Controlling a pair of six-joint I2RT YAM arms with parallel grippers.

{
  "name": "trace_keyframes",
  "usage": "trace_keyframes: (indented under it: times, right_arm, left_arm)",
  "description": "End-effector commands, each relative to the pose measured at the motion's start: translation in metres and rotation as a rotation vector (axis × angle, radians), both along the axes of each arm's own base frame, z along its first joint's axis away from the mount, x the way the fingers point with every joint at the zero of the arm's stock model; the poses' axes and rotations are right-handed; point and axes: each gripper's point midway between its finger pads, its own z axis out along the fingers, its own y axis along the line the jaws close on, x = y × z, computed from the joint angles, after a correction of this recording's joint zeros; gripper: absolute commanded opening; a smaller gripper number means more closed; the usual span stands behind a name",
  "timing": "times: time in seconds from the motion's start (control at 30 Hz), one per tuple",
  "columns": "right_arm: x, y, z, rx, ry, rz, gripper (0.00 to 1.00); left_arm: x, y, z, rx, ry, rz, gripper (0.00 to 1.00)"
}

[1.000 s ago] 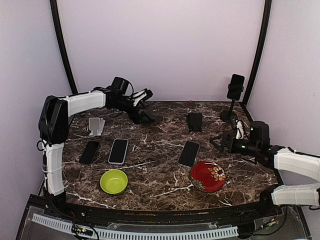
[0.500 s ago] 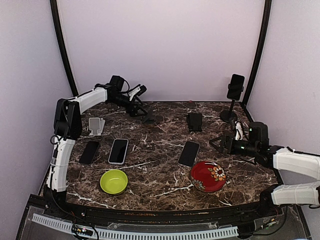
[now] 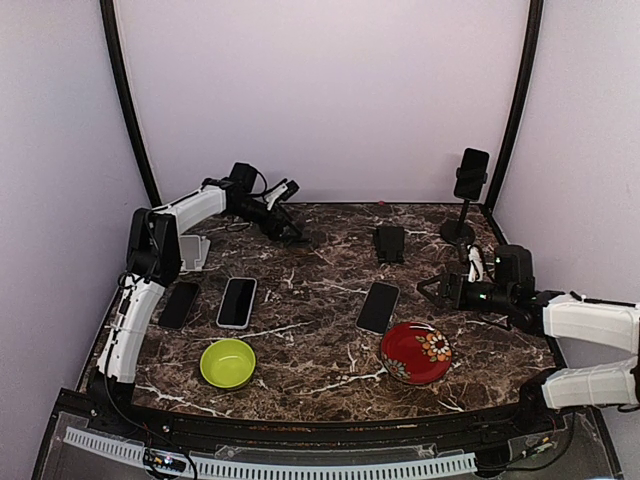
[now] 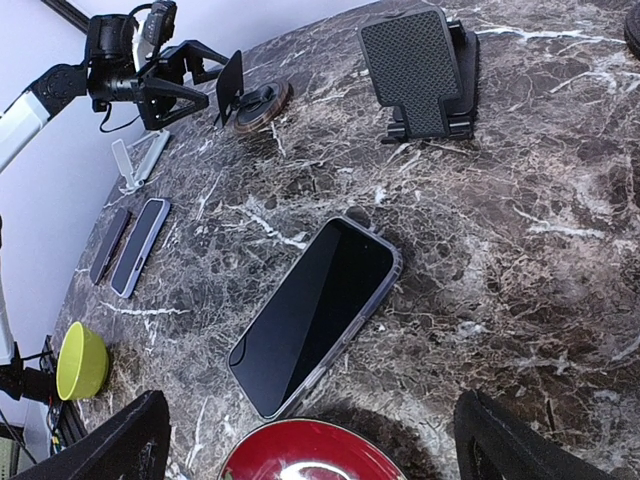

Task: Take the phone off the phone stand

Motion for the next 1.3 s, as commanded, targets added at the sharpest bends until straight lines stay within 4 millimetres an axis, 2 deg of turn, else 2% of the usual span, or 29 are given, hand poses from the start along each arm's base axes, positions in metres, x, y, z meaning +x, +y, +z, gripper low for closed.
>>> trace_keyframes:
  times: [0.0, 0.23, 0.37, 0.53, 0.67, 0.83, 0.9, 0.97, 1.13, 1.27]
  right_arm:
    - [0.005, 0.006, 0.010, 0.024, -0.039, 0.016, 0.99]
    - [0.007, 0.007, 0.010, 0.023, -0.036, 0.021, 0.99]
    - [0.006, 0.006, 0.012, 0.022, -0.040, 0.019, 0.99]
    - [0.004, 0.005, 0.010, 0.014, -0.039, 0.016, 0.99]
    - [0.004, 0.003, 0.012, 0.012, -0.044, 0.008, 0.99]
    - [0.003, 0.003, 0.012, 0.018, -0.045, 0.008, 0.99]
    - [0.002, 0.004, 0.012, 0.023, -0.045, 0.011, 0.99]
    - [0.002, 0.003, 0.012, 0.023, -0.048, 0.009, 0.99]
    - [0.002, 0.002, 0.014, 0.018, -0.055, 0.003, 0.99]
    - [0.001, 0.001, 0.013, 0.018, -0.052, 0.000, 0.99]
  left_arm:
    - [-0.001, -0.009, 0.011, -0.057, 0.024, -0.018, 0.99]
    - [0.006, -0.019, 0.019, -0.111, 0.010, -0.016, 0.99]
    - [0.009, -0.024, 0.013, -0.112, 0.016, -0.005, 0.99]
    - [0.003, -0.030, 0.005, -0.091, 0.021, -0.018, 0.99]
    - [-0.002, -0.032, 0.013, -0.088, 0.017, -0.031, 0.98]
    - [-0.001, -0.027, 0.027, -0.059, -0.027, -0.016, 0.94]
    - [-0.001, -0.027, 0.023, -0.050, -0.029, -0.016, 0.93]
    - [0.000, -0.025, 0.035, -0.047, -0.051, -0.008, 0.90]
    - [-0.002, -0.024, 0.033, -0.030, -0.060, -0.010, 0.82]
    - [-0.002, -0.025, 0.042, -0.038, -0.077, -0.007, 0.76]
